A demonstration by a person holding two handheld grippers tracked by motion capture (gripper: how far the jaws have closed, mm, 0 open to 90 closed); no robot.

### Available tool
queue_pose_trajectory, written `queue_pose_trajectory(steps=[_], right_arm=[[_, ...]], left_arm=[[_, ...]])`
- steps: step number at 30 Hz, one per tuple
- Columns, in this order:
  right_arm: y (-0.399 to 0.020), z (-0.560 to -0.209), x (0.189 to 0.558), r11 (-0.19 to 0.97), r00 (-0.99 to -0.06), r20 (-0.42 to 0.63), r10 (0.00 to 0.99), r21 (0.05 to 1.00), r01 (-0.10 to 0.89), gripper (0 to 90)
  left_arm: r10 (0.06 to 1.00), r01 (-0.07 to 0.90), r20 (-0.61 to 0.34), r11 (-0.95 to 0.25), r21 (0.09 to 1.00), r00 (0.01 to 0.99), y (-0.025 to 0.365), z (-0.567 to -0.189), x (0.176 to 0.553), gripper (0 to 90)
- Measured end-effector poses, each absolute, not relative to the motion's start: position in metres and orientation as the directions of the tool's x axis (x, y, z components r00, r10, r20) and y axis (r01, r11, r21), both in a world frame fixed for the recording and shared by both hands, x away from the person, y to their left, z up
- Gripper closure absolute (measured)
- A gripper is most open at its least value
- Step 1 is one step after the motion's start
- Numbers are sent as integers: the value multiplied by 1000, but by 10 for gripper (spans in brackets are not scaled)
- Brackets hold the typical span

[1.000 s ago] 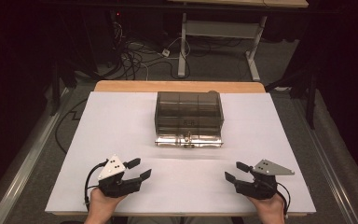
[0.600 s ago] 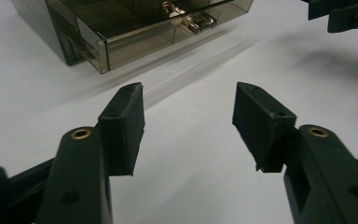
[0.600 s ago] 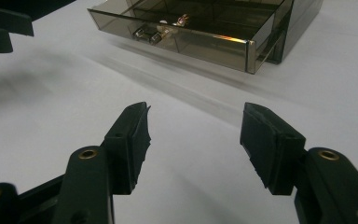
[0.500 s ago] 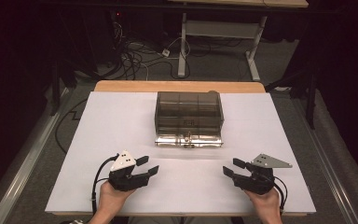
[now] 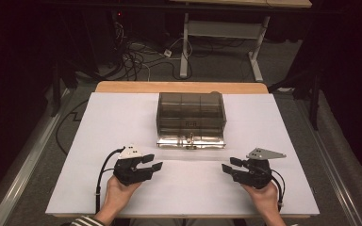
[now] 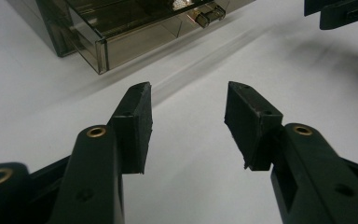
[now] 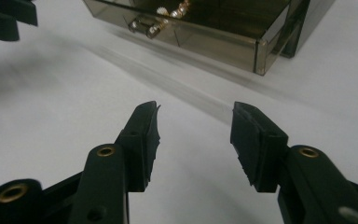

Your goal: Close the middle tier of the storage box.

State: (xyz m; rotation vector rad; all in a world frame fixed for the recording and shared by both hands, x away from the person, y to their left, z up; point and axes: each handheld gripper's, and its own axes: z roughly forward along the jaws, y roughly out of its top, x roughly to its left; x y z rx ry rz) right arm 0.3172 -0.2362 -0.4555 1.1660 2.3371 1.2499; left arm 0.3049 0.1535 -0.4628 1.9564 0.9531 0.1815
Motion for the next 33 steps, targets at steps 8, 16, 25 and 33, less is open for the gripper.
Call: queue_pose_trajectory(steps=[8, 16, 25, 33], right_arm=[[-230, -453, 326, 358, -668, 124, 734, 765, 535, 639], [-232, -452, 341, 357, -659, 135, 740, 751, 555, 767], [-232, -451, 357, 362, -650, 141, 747, 733, 575, 880], [-230, -451, 371, 351, -634, 158, 757, 720, 599, 900]], left_arm=[[702, 538, -183, -325, 778, 689, 152, -459, 317, 497], [718, 577, -182, -352, 737, 671, 153, -457, 334, 542], [738, 599, -156, -384, 703, 657, 146, -456, 347, 655], [745, 626, -149, -414, 661, 650, 137, -461, 358, 768]])
